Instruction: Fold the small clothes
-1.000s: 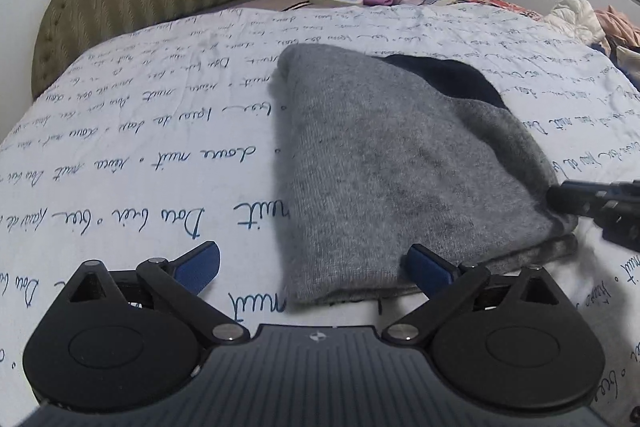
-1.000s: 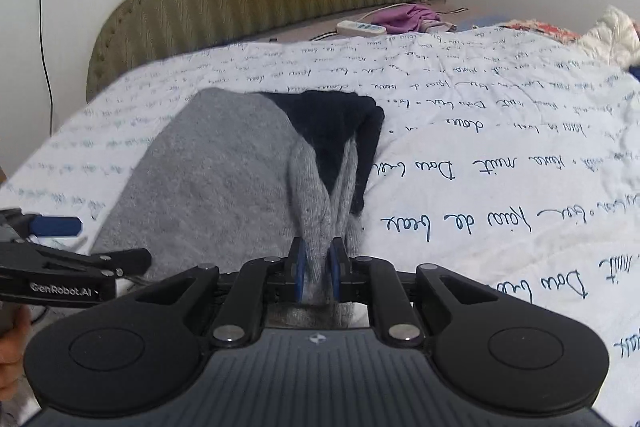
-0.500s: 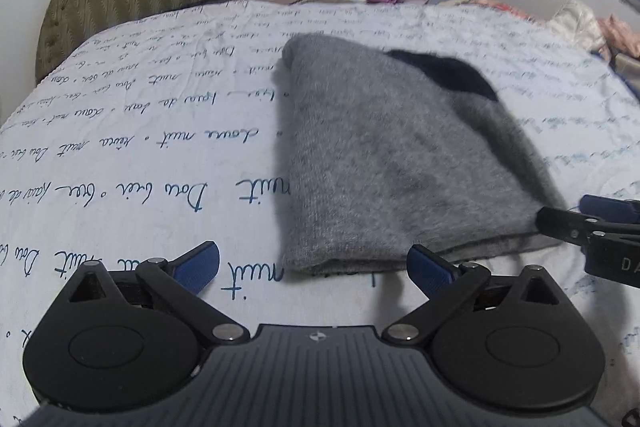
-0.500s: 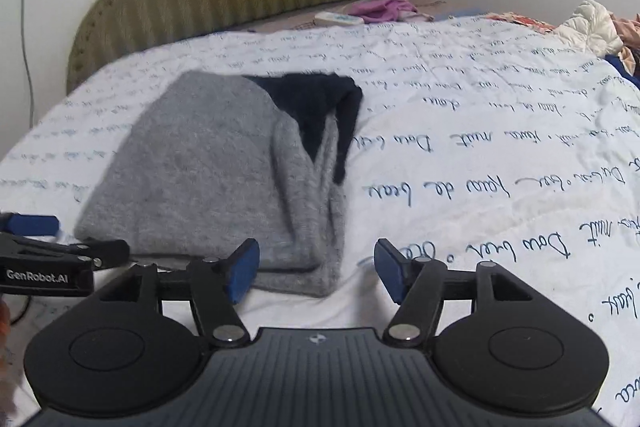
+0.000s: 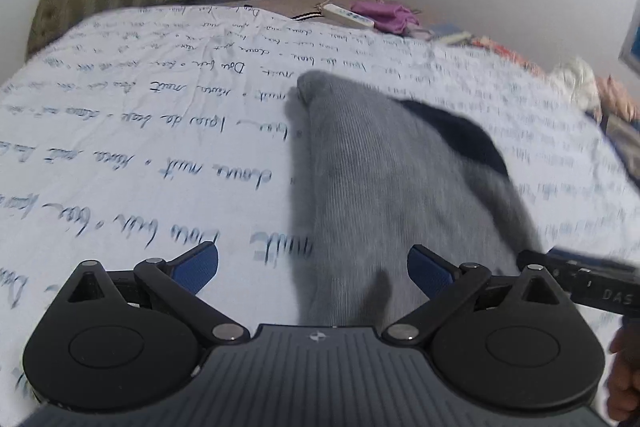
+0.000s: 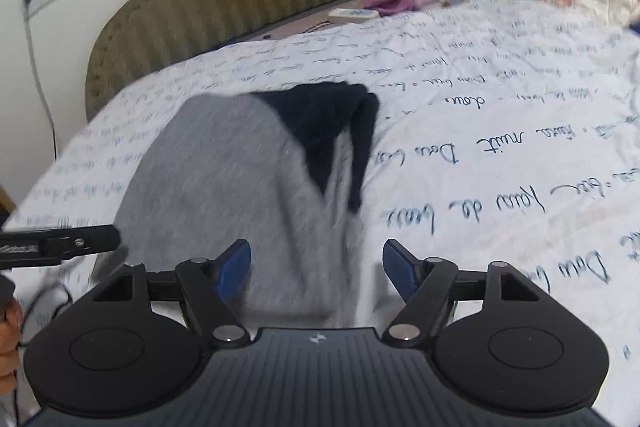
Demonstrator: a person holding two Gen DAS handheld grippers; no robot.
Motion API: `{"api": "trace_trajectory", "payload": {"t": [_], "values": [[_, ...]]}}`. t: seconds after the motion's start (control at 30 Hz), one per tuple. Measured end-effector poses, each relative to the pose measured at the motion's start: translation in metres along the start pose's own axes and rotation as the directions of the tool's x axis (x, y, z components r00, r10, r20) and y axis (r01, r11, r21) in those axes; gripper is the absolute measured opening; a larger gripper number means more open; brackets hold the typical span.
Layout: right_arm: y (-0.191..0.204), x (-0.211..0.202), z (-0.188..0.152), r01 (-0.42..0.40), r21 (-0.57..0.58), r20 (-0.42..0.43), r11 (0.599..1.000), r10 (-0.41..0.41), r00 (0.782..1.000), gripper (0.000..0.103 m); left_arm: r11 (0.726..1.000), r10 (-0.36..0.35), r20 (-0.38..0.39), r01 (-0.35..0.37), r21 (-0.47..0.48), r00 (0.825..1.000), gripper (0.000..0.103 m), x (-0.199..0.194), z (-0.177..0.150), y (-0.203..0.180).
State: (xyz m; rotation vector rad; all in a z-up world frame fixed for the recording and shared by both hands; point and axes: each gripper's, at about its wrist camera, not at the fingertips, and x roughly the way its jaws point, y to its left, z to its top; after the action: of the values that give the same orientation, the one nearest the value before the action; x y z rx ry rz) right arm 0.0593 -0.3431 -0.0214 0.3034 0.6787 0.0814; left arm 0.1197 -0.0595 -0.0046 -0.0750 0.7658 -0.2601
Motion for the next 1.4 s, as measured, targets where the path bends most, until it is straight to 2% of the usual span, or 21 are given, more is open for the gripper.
{"api": "trace_trajectory", "payload": {"t": [0.13,0.27,0.37,0.43,0.5,0.57,0.6,0.63,0.67,0.7,0.8,0.9,1.0,1.1,1.2,1.27,1.3,1.33,1.4], "values": [[-0.019,0.032,0.024,-0.087,0.065,-0.045,0.994,0.090,0.995,0.073,0.993,-0.087,-0.042,0.083,-0.080,0.995,0.102,0.032,0.029,0.008],[-0.040,0.068,0.045,-0.185,0.192,-0.066,0.964,0.200,0.978,0.073,0.963,-0.218,-0.092,0.199,-0.182,0.972,0.102,0.075,0.060,0.020],[-0.059,0.092,0.061,-0.269,0.284,-0.051,0.920,0.294,0.954,0.073,0.921,-0.303,-0.098,0.265,-0.287,0.948,0.101,0.106,0.080,0.035],[-0.068,0.106,0.070,-0.321,0.322,-0.036,0.891,0.351,0.936,0.075,0.882,-0.369,-0.092,0.318,-0.347,0.925,0.099,0.126,0.091,0.044],[-0.072,0.120,0.079,-0.366,0.337,-0.032,0.868,0.399,0.917,0.073,0.844,-0.427,-0.089,0.361,-0.397,0.900,0.091,0.145,0.100,0.051],[-0.070,0.132,0.086,-0.385,0.330,-0.038,0.862,0.420,0.907,0.070,0.817,-0.459,-0.086,0.382,-0.432,0.884,0.082,0.160,0.106,0.055],[-0.068,0.137,0.089,-0.389,0.316,-0.043,0.865,0.422,0.905,0.059,0.818,-0.452,-0.084,0.374,-0.437,0.888,0.073,0.166,0.109,0.056],[-0.065,0.142,0.092,-0.382,0.301,-0.053,0.874,0.415,0.908,0.052,0.827,-0.435,-0.080,0.363,-0.429,0.897,0.067,0.170,0.112,0.055],[-0.063,0.146,0.096,-0.369,0.294,-0.064,0.882,0.403,0.913,0.039,0.838,-0.419,-0.075,0.354,-0.414,0.905,0.058,0.173,0.114,0.053],[-0.062,0.150,0.097,-0.362,0.295,-0.071,0.884,0.398,0.915,0.031,0.847,-0.412,-0.069,0.353,-0.398,0.909,0.052,0.175,0.116,0.051],[-0.058,0.148,0.098,-0.366,0.266,-0.057,0.892,0.393,0.918,0.023,0.877,-0.396,-0.036,0.366,-0.310,0.918,0.032,0.169,0.116,0.043],[-0.050,0.131,0.095,-0.355,0.197,-0.023,0.914,0.367,0.930,0.021,0.911,-0.376,0.001,0.370,-0.183,0.926,0.025,0.149,0.113,0.030],[-0.041,0.109,0.102,-0.359,0.115,0.028,0.926,0.359,0.933,0.021,0.921,-0.377,0.062,0.381,-0.077,0.924,0.022,0.129,0.116,0.017],[-0.034,0.098,0.114,-0.342,0.070,0.060,0.937,0.339,0.939,0.021,0.945,-0.327,0.082,0.327,0.014,0.941,0.022,0.128,0.125,0.005],[-0.034,0.108,0.122,-0.287,0.063,0.050,0.956,0.285,0.957,0.022,0.962,-0.271,0.062,0.268,0.059,0.961,0.025,0.142,0.128,-0.004],[-0.036,0.124,0.120,-0.243,0.103,-0.007,0.965,0.245,0.970,0.027,0.977,-0.201,0.038,0.198,0.075,0.979,0.034,0.148,0.127,-0.009],[-0.038,0.130,0.117,-0.218,0.109,-0.033,0.970,0.223,0.974,0.033,0.981,-0.176,0.040,0.172,0.090,0.984,0.044,0.145,0.125,-0.011],[-0.038,0.131,0.113,-0.181,0.100,-0.051,0.978,0.187,0.981,0.038,0.983,-0.155,0.053,0.149,0.104,0.986,0.047,0.138,0.123,-0.013],[-0.035,0.121,0.107,-0.144,0.070,-0.042,0.987,0.147,0.988,0.059,0.982,-0.142,0.073,0.131,0.139,0.987,0.070,0.120,0.119,-0.013]]}}
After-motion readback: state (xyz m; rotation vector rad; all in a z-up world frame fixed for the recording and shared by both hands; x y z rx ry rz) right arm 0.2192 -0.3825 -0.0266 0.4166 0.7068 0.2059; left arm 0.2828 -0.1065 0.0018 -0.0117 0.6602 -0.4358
